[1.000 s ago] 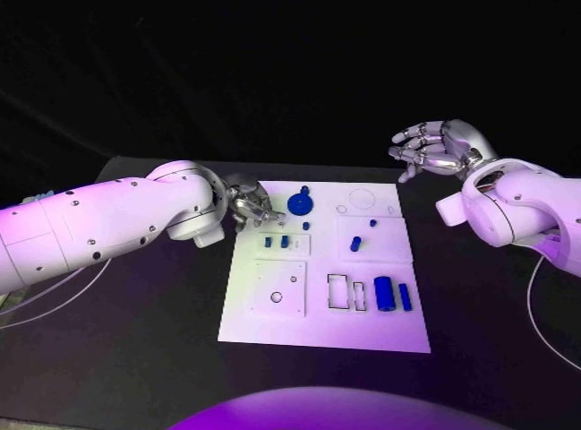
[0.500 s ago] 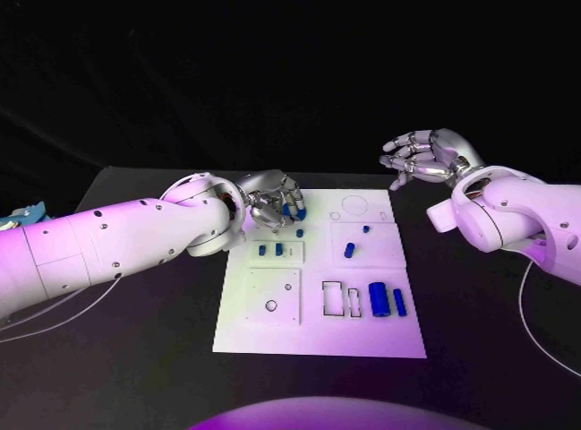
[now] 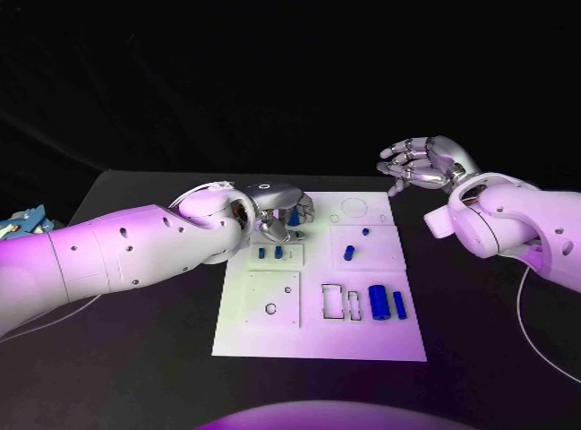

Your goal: Assemble the parts on the task board

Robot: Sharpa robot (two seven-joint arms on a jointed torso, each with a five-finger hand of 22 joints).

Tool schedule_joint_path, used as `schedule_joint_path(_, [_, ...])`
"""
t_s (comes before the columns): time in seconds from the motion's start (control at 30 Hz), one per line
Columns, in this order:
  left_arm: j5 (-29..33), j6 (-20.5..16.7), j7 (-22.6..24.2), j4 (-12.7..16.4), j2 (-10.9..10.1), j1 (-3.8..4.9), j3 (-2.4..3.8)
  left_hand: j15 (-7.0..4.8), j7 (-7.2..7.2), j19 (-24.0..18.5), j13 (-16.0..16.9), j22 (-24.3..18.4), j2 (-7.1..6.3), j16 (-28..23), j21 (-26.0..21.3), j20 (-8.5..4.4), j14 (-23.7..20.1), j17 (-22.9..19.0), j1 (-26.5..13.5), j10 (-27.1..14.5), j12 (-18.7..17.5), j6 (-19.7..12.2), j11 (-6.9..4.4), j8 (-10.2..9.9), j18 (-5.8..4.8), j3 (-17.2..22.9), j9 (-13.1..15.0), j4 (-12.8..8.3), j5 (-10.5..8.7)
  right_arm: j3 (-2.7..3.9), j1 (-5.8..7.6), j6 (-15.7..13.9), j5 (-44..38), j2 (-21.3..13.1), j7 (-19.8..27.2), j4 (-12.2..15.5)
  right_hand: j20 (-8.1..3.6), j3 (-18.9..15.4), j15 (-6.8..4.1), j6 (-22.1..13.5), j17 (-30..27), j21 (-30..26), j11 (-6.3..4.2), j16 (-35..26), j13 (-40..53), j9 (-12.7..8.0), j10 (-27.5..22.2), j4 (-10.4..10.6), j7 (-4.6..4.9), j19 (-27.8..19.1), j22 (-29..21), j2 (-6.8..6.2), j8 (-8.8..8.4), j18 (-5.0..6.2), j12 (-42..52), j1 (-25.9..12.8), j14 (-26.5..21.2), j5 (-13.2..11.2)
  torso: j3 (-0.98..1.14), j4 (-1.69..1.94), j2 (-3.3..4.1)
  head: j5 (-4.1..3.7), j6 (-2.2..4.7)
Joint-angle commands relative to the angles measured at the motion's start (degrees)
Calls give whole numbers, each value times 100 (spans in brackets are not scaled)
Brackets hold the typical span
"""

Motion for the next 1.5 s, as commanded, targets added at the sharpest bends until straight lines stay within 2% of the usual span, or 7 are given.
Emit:
schedule_joint_path(0.03, [-735,316,43,-84,75,-7,-2,-17,-3,36,-39,52,-81,121,64,-22,25,10,-12,-87,-57,37,-15,-67,56,-56,-37,24,-51,2,-4,17,-14,8,67,-1,-12,-2,-9,-54,-9,-34,-4,-16,-7,-9,-24,-34,236,46,-8,7,39,66,28,1,-35,35,-1,-6,2,-2,-6])
schedule_joint_path(0.4, [-892,634,-140,-249,175,-10,-1,-11,11,71,-118,171,-36,462,227,-18,164,137,4,-163,-90,160,-12,-135,51,-124,-88,61,-79,2,-6,6,-20,9,67,10,-12,1,-10,-56,-10,-37,-3,-16,-11,-10,-25,-36,237,48,-12,10,41,66,30,6,-36,43,5,-29,16,-8,-26])
schedule_joint_path(0.53, [-900,759,-188,-301,227,-10,0,-15,6,75,-135,222,-5,606,295,-15,237,236,53,-68,-64,225,-23,-166,54,-80,-111,57,-71,3,-6,1,-21,8,68,17,-12,1,-10,-56,-10,-37,-3,-16,-11,-10,-25,-36,237,48,-12,10,41,66,30,6,-36,43,0,-17,19,-12,-37])
schedule_joint_path(0.67, [-904,861,-221,-386,291,-11,0,-14,2,70,-163,294,25,762,390,-16,313,324,96,76,-44,378,-44,-182,54,15,-133,54,-68,3,-6,-1,-22,13,70,24,-12,1,-10,-56,-10,-37,-3,-16,-11,-10,-25,-36,237,48,-12,10,41,66,30,6,-36,43,-2,-23,15,-9,-50])
schedule_joint_path(1.1, [-906,762,-274,-551,432,-12,1,-3,30,58,-221,430,99,985,573,-9,451,449,171,311,-53,539,-60,-264,57,259,-184,7,-99,3,-5,-2,-23,20,69,29,-13,0,-9,-57,-10,-40,-2,-16,-16,-11,-26,-35,238,51,-16,11,44,66,32,6,-36,49,-2,-20,12,-7,-64])
schedule_joint_path(1.33, [-901,806,-246,-591,472,-13,2,-36,16,61,-238,529,138,1228,712,-17,672,728,169,537,-41,708,-107,-282,61,378,-194,-41,-137,3,-5,2,-24,27,68,26,-13,0,-9,-57,-10,-40,-2,-16,-16,-11,-26,-35,238,51,-16,11,44,66,32,6,-36,49,1,-17,11,-11,-76])
schedule_joint_path(1.5, [-892,850,-228,-624,511,-14,2,-51,5,80,-244,583,140,1285,761,-26,723,802,160,582,-51,737,-124,-294,56,398,-197,-51,-147,3,-5,4,-24,31,67,29,-13,0,-9,-57,-10,-40,-2,-16,-16,-11,-26,-35,238,51,-16,11,44,66,32,6,-36,49,-6,-19,16,-12,-87])
